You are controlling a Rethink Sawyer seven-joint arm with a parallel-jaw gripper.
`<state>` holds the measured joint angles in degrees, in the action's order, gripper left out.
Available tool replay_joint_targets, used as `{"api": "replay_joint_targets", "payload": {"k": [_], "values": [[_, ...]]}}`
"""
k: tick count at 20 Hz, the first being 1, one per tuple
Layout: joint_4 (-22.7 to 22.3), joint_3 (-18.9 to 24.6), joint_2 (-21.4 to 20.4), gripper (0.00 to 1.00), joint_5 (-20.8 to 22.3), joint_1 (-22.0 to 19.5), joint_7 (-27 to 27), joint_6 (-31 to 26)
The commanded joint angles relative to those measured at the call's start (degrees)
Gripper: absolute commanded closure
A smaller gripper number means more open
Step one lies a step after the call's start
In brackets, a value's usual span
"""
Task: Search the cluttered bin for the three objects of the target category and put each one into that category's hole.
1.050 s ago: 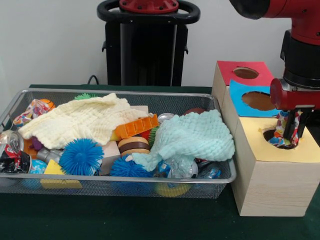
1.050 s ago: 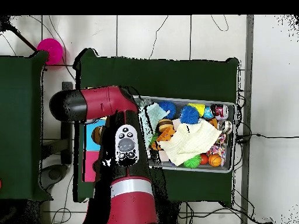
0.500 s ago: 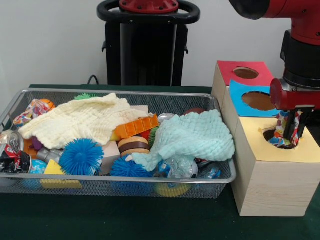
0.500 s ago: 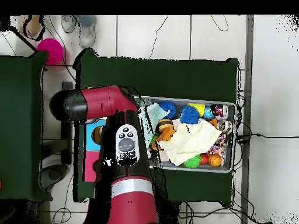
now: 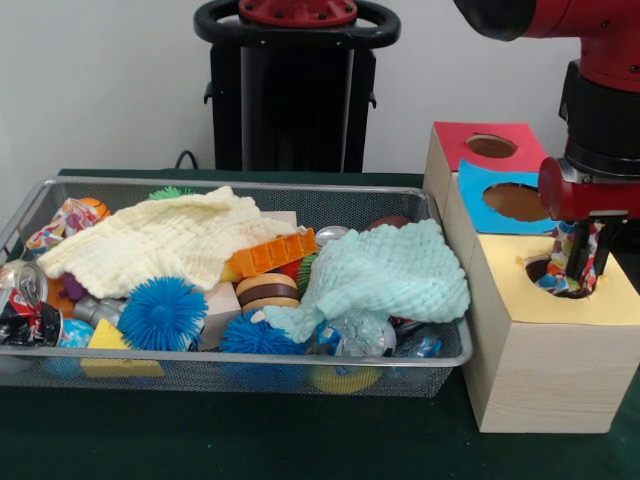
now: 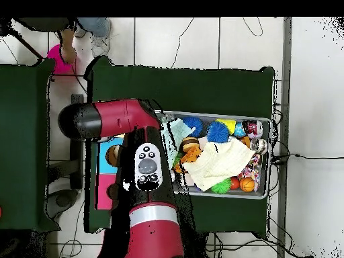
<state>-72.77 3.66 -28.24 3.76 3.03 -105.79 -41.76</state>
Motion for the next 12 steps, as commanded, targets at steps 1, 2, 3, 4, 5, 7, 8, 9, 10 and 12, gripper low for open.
{"api": "replay_joint_targets", "payload": {"k": [1, 2, 3, 4, 5, 7, 8, 9, 10, 12], "values": [[-5.39, 3.82, 2.13, 1.0, 2.04, -2.42, 0.53, 0.04], [-5.36, 3.72, 2.06, 1.0, 2.11, -2.28, 0.33, 0.28], [-5.39, 3.73, 2.08, 1.0, 2.02, -2.23, 0.18, 0.24], [-4.79, 3.74, 2.45, 1.0, 1.92, -2.18, 0.09, -0.09], [-4.6, 3.65, 2.53, 1.0, 1.94, -2.07, -0.03, -0.17], [-4.2, 3.33, 2.56, 1.0, 1.96, -1.68, -0.44, -0.64], [-3.56, 3.25, 2.77, 1.0, 1.88, -1.55, -0.54, -1.22], [-3.3, 3.14, 2.8, 1.0, 1.9, -1.42, -0.62, -1.47], [-3.45, 3.12, 2.58, 1.0, 1.88, -1.39, -0.65, -1.55], [-3.76, 3.14, 2.29, 1.0, 1.78, -1.3, -0.76, -1.61]]}}
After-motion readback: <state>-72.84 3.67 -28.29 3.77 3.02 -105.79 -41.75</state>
